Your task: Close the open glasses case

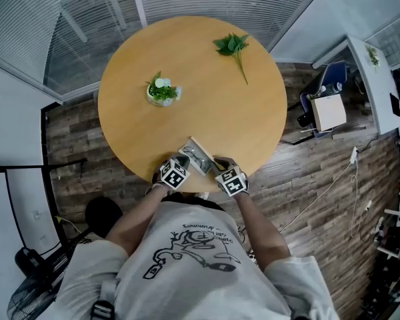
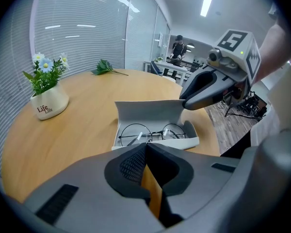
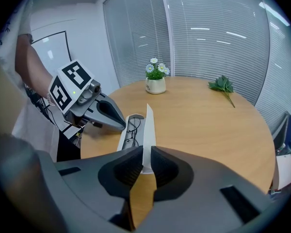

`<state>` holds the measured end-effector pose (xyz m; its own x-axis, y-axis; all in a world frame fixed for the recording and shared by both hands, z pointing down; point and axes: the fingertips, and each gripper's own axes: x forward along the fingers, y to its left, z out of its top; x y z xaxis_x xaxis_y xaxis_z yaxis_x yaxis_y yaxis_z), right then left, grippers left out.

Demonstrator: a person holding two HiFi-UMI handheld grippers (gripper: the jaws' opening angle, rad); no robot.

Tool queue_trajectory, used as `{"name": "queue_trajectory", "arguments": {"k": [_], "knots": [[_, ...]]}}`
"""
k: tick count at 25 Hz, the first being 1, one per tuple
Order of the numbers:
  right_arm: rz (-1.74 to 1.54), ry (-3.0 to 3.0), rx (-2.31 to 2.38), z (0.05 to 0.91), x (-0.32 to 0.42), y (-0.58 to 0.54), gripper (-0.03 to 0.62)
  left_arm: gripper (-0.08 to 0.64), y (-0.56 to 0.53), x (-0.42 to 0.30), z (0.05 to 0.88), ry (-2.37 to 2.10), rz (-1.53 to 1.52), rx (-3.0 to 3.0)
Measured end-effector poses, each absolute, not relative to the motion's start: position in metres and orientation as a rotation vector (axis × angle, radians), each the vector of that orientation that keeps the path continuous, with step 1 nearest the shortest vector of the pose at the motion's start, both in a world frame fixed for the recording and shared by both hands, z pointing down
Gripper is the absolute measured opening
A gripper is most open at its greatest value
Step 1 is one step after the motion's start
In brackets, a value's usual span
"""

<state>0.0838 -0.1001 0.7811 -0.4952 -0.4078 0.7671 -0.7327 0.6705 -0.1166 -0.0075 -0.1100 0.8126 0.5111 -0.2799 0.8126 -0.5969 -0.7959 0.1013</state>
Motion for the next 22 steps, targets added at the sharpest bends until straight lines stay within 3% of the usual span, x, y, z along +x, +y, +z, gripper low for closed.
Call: {"name": "queue_trajectory", "arguments": {"k": [22], "knots": [[0.520, -2.157, 0.857, 0.775, 0.070, -0.086, 0.080, 0.020, -0.110, -0.008, 0.812, -0.716, 1.180, 2.365]]}}
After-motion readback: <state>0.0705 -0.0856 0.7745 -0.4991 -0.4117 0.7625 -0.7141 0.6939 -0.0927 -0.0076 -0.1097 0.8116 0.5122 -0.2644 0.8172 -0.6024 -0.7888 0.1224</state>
